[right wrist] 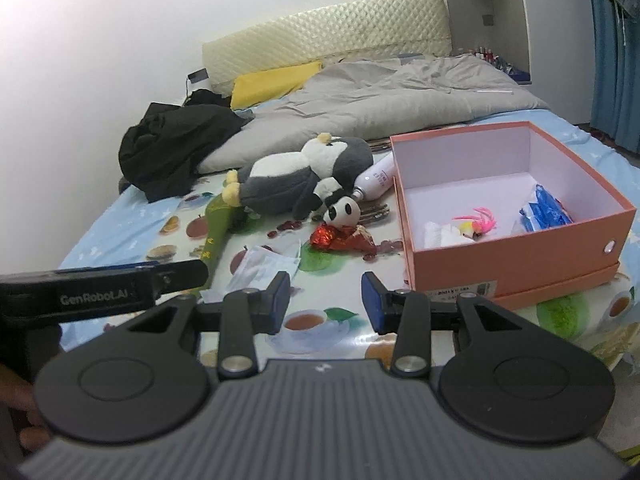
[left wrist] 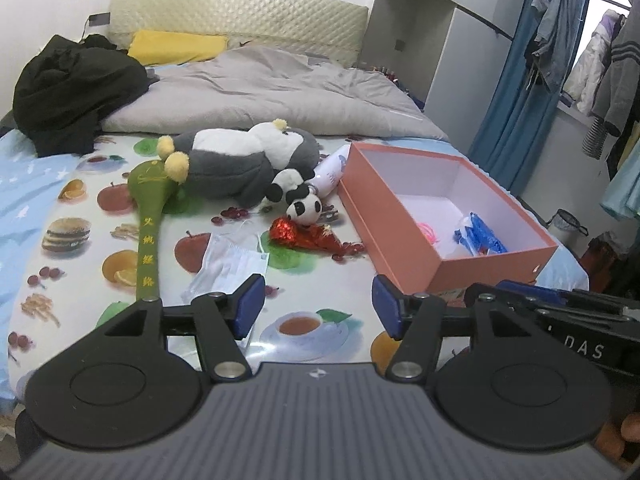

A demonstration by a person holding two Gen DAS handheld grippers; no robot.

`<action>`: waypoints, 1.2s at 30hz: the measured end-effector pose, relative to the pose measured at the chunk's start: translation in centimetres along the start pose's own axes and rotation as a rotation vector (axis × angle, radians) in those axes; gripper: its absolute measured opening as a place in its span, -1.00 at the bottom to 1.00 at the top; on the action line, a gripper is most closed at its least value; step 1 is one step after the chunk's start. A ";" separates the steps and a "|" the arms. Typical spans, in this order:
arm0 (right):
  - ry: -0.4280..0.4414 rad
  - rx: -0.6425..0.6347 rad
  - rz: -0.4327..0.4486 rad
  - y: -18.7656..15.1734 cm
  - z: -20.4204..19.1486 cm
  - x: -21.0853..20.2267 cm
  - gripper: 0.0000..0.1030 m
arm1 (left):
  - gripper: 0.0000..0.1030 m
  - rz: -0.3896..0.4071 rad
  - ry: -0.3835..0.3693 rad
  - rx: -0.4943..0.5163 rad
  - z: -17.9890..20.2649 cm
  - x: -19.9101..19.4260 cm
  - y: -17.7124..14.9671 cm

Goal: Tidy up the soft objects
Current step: 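Withdraw both grippers from the pink box back toward the pile, then grasp the white face mask with the left gripper while the right grasps the red candy packet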

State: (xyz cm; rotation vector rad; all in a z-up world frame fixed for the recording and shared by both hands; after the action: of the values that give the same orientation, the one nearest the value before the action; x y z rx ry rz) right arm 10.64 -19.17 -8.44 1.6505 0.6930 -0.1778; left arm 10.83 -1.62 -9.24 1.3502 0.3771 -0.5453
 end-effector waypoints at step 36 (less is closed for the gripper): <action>-0.027 -0.060 -0.109 0.2 -0.8 17.6 0.35 | 0.82 -0.205 0.077 -0.023 -9.8 18.0 -2.4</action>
State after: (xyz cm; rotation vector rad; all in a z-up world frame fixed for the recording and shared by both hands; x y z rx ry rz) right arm 24.74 -12.53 -16.71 1.5517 0.7618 -0.2548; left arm 24.75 4.90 -23.03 1.3206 0.5871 -0.6574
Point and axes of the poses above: each gripper's, at about its wrist camera, not at the fingertips, and x roughly the way its jaws point, z to its right, y to its top, the point moved 5 cm from there along x, roughly the way its jaws point, and after that the axes turned 3 degrees about z, right-handed, at the moved point
